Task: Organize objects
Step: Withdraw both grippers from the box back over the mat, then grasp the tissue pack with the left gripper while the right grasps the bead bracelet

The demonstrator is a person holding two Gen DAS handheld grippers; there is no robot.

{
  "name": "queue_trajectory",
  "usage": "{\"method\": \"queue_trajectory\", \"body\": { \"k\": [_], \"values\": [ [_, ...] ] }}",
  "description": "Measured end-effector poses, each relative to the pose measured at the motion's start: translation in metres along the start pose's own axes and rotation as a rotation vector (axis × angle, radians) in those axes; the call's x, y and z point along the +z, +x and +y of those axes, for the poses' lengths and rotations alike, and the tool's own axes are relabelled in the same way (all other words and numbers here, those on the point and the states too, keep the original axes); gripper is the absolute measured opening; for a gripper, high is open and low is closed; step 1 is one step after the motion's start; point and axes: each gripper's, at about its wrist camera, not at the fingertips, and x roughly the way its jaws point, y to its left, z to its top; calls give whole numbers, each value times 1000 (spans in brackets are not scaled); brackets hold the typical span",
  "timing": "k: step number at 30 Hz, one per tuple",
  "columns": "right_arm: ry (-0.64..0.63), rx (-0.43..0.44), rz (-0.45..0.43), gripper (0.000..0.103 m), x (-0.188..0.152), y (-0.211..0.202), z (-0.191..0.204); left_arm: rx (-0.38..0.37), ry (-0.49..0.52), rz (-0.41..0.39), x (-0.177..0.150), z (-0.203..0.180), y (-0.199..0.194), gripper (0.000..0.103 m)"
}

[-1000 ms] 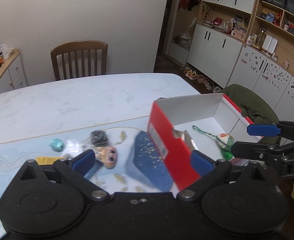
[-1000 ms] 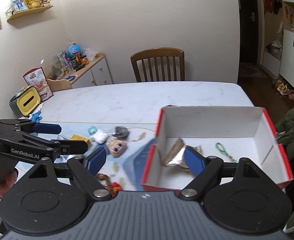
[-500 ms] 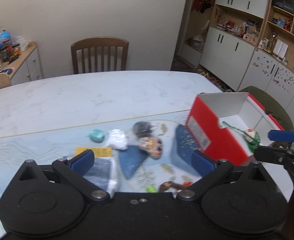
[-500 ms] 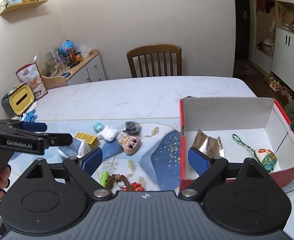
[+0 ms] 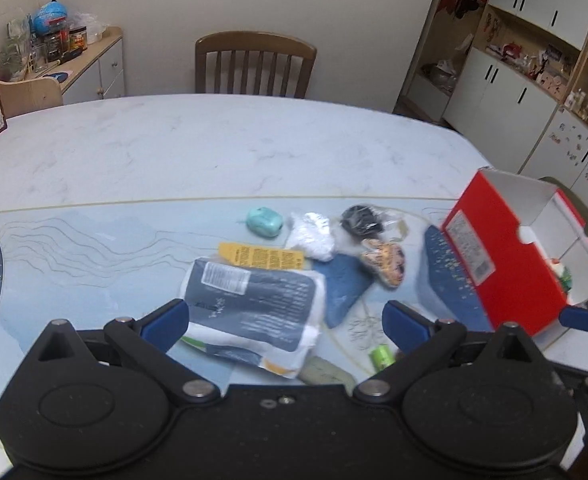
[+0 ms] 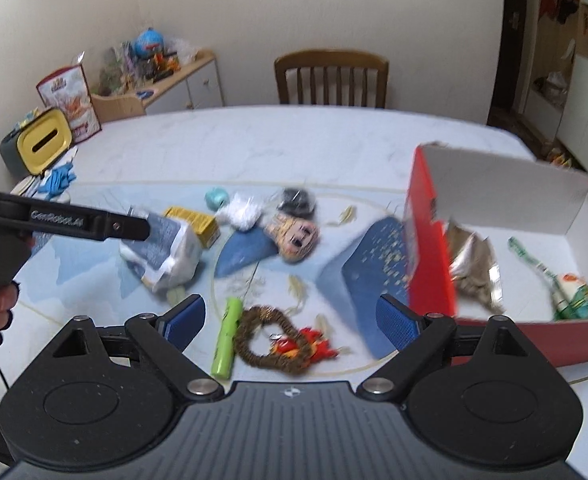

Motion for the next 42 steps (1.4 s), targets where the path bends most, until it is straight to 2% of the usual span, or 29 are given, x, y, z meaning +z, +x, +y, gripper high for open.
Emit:
{"method": "queue_trajectory", "body": {
  "k": [3,8,15,18,21,26,29,31,34,36,39,42],
  "values": [
    [-10,5,33,93,-3,10,2,-1,-42,44,2,9,12,102],
    [-37,-15,65,93,-7,25,4,14,-133,72,15,26,22,102],
    [28,-6,120,90,-9,46,-6,79,-338,183,28,46,49,90],
    [47,-14,142,85,-9,54,-9,76,-427,242,26,55,62,89],
    [49,-24,160,76,-8,61,-10,79,-436,261,24,57,69,89],
    [61,-27,196,56,-9,72,-12,42,-495,296,17,61,79,90],
    [69,-25,211,48,-9,76,-12,23,-506,301,12,62,81,88],
    [70,-25,219,42,-10,78,-12,1,-524,299,10,65,81,83],
    [62,-30,218,38,-10,79,-11,-31,-529,290,9,66,79,74],
    [56,-38,216,36,-9,80,-10,-53,-528,281,10,65,78,63],
    [51,-40,215,30,-9,80,-10,-69,-524,262,10,65,74,54],
    [32,-48,210,20,-10,79,-7,-82,-520,241,10,65,72,45]
  ]
}}
